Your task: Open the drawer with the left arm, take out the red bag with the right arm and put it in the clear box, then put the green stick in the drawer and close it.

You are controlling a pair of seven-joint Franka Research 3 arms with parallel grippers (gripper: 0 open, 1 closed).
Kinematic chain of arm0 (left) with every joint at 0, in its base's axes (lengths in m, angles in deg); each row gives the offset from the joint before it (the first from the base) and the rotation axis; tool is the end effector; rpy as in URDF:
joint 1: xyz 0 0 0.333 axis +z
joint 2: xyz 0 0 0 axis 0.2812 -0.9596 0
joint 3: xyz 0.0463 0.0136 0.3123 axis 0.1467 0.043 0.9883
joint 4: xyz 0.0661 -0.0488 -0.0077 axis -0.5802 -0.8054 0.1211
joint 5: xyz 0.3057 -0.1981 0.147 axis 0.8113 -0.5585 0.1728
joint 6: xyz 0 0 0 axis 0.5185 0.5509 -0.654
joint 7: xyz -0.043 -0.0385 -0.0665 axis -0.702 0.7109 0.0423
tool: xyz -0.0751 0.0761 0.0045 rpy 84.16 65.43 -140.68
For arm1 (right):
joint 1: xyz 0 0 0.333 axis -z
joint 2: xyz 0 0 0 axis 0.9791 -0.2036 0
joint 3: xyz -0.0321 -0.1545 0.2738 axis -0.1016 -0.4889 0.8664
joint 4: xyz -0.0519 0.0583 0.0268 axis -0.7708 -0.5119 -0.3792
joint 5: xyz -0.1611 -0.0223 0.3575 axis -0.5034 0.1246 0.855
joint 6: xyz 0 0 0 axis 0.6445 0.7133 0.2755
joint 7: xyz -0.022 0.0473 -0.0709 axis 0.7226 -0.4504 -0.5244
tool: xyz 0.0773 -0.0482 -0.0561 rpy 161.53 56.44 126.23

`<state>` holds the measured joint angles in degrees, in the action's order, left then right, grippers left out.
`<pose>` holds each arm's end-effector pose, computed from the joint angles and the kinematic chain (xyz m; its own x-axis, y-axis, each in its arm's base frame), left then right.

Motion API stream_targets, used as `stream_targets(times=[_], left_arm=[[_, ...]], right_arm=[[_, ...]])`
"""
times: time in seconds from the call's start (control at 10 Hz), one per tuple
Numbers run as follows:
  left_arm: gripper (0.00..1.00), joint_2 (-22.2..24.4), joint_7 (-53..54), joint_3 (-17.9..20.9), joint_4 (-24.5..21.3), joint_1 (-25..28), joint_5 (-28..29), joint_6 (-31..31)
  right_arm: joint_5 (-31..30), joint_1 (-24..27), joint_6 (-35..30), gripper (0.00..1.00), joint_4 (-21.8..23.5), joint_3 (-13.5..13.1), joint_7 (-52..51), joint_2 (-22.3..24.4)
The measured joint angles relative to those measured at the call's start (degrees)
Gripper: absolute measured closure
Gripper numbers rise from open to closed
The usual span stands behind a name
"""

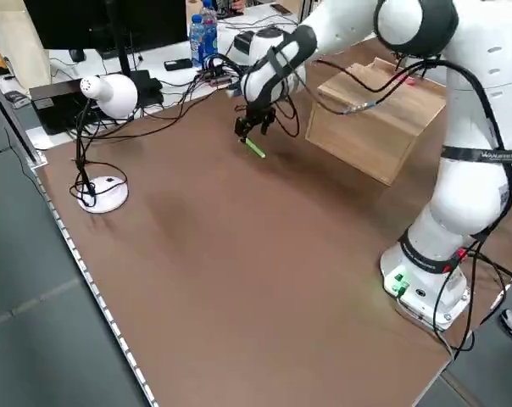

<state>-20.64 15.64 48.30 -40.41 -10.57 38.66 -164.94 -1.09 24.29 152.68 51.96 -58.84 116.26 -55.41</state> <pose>0.6130 0.0173 0.2036 0.9973 -0.0073 0.0735 -0.0069 -1.0000 -0.0056 0.4660 0.4903 0.3602 0.3230 -0.9353 -0.1447 -0.9450 -0.3270 0.0038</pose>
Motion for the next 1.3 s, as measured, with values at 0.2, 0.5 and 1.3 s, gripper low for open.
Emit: stream_targets(times=[0.2, 0.5, 1.3], left_arm=[[0.05, -2.30, 0.00, -0.11, 0.17, -0.32, 0.00, -2.28], [0.20, -3.20, 0.00, -0.12, 0.29, -0.38, 0.00, -2.93], [0.82, 0.91, -2.16, -0.34, 1.01, -0.61, 0.01, -3.09]], right_arm=[[0.74, -0.32, 0.03, 0.00, -0.05, -0.01, 4.25, -0.35], [0.78, -0.39, -0.01, 0.00, -0.07, -0.03, 8.59, -0.38], [0.83, -0.40, 0.16, 0.00, -2.75, -0.24, 17.69, -3.40]])
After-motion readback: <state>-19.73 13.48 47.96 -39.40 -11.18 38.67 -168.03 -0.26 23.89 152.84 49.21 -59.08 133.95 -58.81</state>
